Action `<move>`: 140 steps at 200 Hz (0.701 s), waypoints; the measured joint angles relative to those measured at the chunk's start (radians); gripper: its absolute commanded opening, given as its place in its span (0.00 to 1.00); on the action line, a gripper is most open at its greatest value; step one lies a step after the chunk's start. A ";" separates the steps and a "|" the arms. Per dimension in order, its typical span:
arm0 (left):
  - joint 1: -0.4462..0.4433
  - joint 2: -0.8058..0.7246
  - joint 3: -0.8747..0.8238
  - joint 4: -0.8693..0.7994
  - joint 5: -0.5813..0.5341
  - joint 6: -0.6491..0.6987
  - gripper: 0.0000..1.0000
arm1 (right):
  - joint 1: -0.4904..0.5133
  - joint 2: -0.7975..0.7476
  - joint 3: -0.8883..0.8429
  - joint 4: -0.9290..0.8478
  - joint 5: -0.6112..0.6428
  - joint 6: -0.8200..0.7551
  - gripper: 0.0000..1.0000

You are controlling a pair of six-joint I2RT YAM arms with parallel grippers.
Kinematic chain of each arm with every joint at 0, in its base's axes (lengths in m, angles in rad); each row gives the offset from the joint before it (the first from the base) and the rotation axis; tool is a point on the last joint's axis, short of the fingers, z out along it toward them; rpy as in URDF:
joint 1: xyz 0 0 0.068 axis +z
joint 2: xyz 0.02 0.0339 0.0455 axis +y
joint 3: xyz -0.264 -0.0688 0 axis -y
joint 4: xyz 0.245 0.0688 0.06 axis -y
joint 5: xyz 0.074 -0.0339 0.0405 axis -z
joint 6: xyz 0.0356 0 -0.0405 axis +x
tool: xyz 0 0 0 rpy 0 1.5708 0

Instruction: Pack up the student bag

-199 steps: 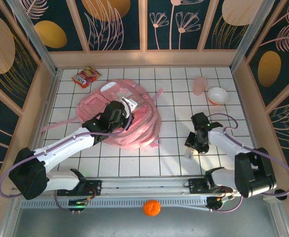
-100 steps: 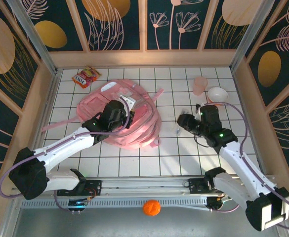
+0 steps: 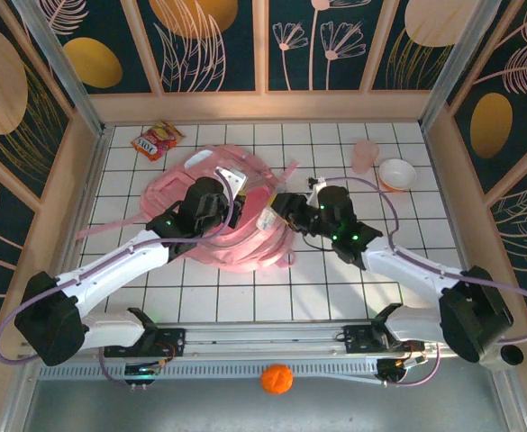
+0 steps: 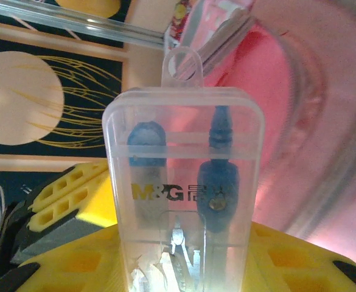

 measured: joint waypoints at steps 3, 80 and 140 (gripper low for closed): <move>0.000 0.000 0.002 0.000 0.001 0.000 0.11 | 0.002 0.011 0.000 0.019 -0.001 0.012 0.41; 0.000 -0.016 0.006 0.000 0.001 0.002 0.11 | 0.045 0.164 -0.002 0.271 0.027 0.187 0.45; 0.000 -0.019 0.006 0.000 0.001 0.002 0.11 | 0.053 0.228 -0.052 0.344 0.063 0.255 0.47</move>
